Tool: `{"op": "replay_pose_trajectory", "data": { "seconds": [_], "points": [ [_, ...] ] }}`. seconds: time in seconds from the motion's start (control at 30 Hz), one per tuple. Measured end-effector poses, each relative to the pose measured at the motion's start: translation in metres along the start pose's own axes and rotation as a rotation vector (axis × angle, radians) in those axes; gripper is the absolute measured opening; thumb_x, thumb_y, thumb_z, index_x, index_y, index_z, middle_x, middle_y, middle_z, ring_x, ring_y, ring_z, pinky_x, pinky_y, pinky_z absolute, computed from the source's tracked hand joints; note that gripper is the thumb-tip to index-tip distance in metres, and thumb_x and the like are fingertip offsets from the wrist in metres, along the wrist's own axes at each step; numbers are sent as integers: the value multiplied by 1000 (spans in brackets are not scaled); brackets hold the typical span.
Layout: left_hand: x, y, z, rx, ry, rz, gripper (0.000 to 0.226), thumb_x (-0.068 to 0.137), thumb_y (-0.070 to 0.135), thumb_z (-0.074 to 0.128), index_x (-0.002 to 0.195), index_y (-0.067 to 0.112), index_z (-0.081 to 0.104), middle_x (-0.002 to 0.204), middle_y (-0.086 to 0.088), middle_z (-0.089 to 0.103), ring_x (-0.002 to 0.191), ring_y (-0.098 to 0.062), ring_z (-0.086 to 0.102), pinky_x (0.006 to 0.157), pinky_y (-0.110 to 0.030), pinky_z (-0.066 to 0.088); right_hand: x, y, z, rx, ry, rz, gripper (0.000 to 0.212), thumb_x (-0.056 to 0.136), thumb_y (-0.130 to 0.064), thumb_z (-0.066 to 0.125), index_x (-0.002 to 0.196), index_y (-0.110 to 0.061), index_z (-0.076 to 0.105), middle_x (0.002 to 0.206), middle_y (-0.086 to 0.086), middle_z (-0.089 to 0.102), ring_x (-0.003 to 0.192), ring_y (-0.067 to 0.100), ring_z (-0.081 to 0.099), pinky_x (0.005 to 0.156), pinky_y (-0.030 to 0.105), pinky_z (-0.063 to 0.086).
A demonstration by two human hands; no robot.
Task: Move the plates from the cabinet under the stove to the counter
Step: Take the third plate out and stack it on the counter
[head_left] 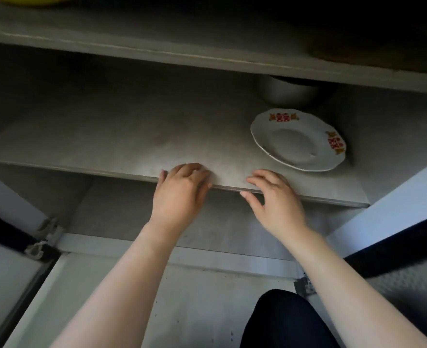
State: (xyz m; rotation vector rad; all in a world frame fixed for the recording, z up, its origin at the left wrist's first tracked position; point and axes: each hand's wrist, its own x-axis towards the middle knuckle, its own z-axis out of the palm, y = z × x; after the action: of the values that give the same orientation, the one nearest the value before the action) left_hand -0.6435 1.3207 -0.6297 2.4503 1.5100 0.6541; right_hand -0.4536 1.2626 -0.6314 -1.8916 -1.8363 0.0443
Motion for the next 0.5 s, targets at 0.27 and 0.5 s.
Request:
{"op": "replay_pose_trajectory", "data": {
  "seconds": [0.27, 0.5],
  "points": [
    [1, -10, 9, -13, 176, 44, 26, 78, 34, 72, 100, 22, 74, 112, 1, 70, 100, -25, 64, 79, -34, 51, -2, 7, -12, 85, 119, 33, 31, 87, -29, 60, 112, -11, 64, 123, 3, 59, 115, 22, 52, 93, 28, 39],
    [1, -13, 11, -6, 209, 82, 25, 77, 29, 74, 100, 18, 74, 109, -2, 71, 98, -27, 65, 82, -37, 51, 15, 38, -38, 22, 216, 102, 33, 87, -29, 61, 115, -11, 60, 120, 6, 59, 110, 25, 54, 86, 35, 48]
  ]
}}
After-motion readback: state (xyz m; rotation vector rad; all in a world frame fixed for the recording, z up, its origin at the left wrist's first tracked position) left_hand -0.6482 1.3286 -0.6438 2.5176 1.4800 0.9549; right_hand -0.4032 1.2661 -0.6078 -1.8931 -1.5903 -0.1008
